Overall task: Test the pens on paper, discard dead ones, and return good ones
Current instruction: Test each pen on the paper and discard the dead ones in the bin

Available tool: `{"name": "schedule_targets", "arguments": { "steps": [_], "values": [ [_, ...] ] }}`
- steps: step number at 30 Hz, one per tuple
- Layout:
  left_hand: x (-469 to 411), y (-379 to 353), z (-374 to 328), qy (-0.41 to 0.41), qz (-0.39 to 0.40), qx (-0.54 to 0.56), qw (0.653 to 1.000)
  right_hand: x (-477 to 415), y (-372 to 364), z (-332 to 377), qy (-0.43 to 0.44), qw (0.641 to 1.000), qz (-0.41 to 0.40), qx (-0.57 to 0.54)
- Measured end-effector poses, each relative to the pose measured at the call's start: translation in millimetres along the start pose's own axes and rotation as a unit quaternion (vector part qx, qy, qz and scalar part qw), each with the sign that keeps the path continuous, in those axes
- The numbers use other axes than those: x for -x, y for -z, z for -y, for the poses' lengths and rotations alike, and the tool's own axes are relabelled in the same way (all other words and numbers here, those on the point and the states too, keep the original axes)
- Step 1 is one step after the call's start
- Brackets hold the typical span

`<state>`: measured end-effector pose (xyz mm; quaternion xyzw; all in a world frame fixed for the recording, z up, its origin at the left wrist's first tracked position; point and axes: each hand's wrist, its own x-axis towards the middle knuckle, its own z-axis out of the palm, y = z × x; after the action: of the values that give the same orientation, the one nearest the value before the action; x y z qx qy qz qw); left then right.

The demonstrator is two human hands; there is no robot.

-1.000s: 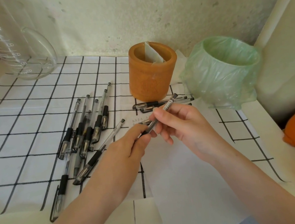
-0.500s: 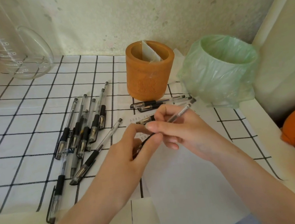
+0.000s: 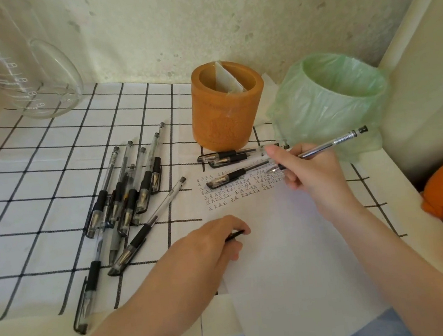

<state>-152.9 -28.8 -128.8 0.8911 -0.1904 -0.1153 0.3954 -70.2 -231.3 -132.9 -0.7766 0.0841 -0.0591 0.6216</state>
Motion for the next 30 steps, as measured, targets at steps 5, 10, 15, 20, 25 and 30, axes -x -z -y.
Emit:
{"name": "schedule_targets", "arguments": {
  "steps": [5, 10, 15, 20, 25, 30],
  "values": [
    [-1.2, -3.6, 7.1, -0.008, -0.005, -0.024, 1.000, -0.6, -1.4, -12.9, 0.027, 0.999, -0.033, 0.022],
    [-1.4, -2.5, 8.1, -0.008, -0.008, -0.017, 1.000, -1.8, -3.6, -21.9, 0.056, 0.992, -0.092, 0.058],
    [-2.4, -3.8, 9.1, -0.008, -0.009, -0.019, 1.000, -2.2, -3.4, -24.8, 0.060, 0.990, -0.108, 0.069],
    [-2.6, -4.1, 10.1, -0.014, -0.011, -0.019, 1.000, -2.6, -4.3, -25.8, 0.067, 0.990, -0.101, 0.077],
    [-3.1, -4.0, 10.2, -0.013, -0.012, -0.020, 1.000, -2.6, -4.8, -26.4, 0.077, 0.989, -0.097, 0.081],
    [-3.6, -4.0, 10.6, -0.013, -0.015, -0.018, 1.000, -1.7, -5.8, -26.4, 0.092, 0.986, -0.103, 0.090]
  ]
}}
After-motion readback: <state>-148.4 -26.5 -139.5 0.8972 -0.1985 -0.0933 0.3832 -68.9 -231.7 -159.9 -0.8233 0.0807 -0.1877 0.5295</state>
